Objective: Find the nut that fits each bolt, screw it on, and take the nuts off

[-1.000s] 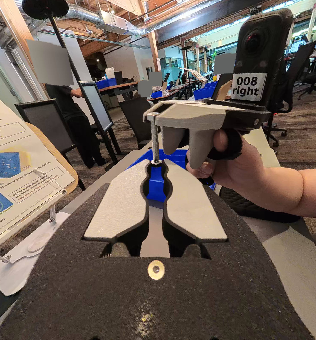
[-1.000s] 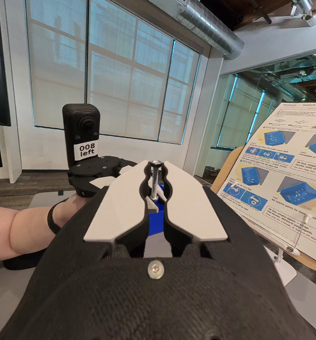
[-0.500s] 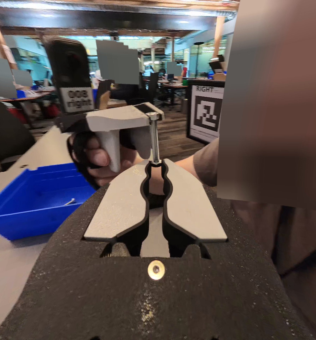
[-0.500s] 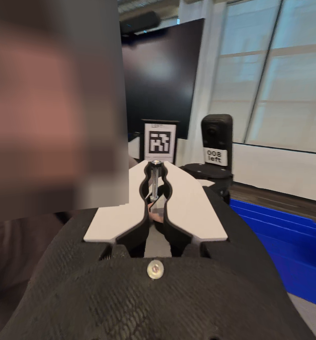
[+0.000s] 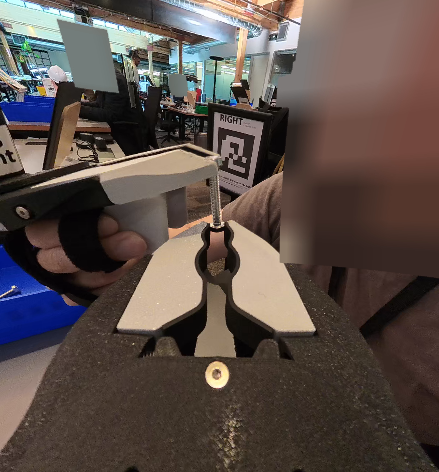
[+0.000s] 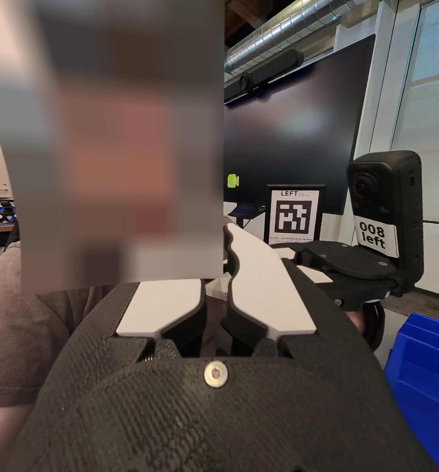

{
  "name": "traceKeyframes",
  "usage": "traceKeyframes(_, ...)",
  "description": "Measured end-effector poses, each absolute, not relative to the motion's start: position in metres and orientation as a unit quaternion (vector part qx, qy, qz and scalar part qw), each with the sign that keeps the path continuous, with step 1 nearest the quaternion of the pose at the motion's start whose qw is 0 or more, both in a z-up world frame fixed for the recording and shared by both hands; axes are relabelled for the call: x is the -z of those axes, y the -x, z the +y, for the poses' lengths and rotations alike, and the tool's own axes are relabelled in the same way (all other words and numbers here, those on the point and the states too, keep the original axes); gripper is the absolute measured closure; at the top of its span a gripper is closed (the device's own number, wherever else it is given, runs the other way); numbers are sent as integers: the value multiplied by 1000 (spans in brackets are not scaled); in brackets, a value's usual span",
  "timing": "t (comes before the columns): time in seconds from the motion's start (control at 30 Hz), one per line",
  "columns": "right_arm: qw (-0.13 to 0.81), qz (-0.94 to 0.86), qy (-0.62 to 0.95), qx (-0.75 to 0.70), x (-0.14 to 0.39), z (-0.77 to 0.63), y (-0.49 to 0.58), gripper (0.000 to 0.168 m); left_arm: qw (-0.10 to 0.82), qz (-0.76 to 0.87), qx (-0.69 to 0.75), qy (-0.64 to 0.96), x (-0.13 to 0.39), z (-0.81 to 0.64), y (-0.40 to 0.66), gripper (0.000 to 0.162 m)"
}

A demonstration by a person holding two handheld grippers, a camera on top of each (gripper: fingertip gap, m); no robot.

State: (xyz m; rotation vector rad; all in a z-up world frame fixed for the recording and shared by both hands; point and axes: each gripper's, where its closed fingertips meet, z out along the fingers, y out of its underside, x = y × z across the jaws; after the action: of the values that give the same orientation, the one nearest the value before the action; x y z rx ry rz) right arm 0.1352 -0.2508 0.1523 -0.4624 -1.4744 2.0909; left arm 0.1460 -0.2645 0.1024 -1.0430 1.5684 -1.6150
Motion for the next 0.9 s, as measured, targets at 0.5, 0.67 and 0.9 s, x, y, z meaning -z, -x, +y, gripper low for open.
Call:
traceKeyframes(0.5,411,-508,263,-710,-169,-215,-129,125,441,552,558,435,-117,-229,-145,152)
traceKeyframes(0.67,625,-454,328,-544,-187,-182,-128,123,575,465,420,525,-118,-166,-136,152)
traceKeyframes(0.9,713,-348,449,-411,-181,-140,-125,130,639,411,329,561,-114,-133,-123,152)
